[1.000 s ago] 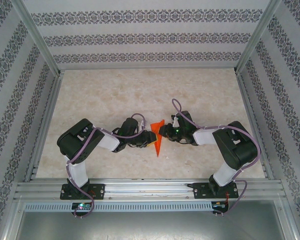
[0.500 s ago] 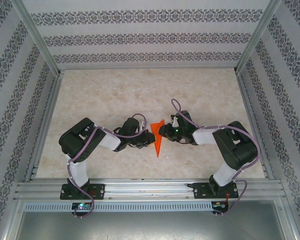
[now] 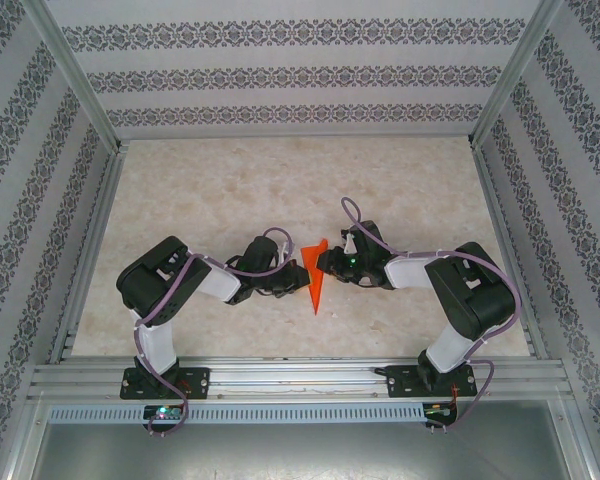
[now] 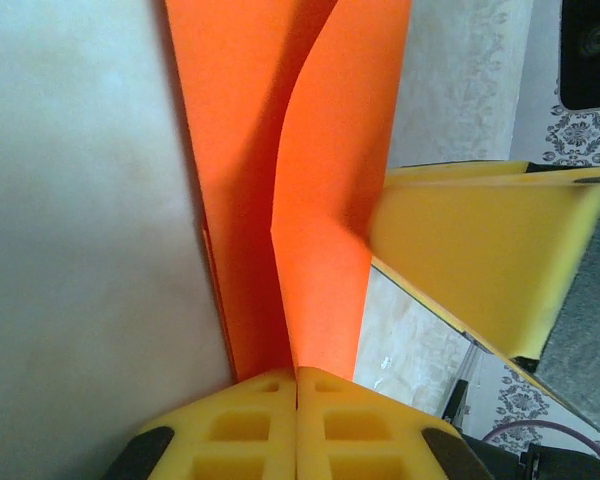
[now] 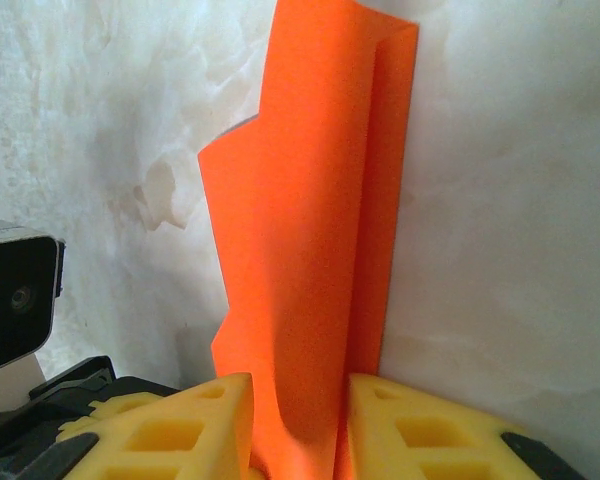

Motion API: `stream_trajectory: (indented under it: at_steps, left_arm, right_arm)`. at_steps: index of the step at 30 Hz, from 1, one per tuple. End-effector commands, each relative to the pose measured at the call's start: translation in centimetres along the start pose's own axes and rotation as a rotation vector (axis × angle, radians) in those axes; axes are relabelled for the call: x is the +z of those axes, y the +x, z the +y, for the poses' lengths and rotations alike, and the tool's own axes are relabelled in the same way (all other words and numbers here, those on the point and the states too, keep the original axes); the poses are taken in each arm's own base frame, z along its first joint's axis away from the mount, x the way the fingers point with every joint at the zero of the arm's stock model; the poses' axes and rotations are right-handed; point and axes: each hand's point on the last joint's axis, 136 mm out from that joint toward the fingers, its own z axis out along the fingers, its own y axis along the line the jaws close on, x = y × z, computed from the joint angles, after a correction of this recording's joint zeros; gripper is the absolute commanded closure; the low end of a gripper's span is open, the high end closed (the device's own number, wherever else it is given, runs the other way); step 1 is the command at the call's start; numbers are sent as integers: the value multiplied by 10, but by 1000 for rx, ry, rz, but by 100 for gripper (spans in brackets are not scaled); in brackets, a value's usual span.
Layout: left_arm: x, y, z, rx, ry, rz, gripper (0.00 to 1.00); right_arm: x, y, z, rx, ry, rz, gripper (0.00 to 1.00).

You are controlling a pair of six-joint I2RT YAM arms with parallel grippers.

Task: Fold a paper plane with a square sheet of paper (fold left side to right side)
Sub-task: Fold the wing for the fifth time at the center of the table.

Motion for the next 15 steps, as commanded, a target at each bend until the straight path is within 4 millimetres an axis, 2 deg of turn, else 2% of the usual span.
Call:
stream_trajectory:
  at_steps: [1, 15]
  left_arm:
    - [-6, 4, 24, -22, -80, -18, 93]
    - [-9, 10, 26, -1, -126, -17, 93]
  right_arm:
    - [12, 11, -22, -12, 90, 26, 69]
    - [12, 12, -24, -13, 97, 29, 69]
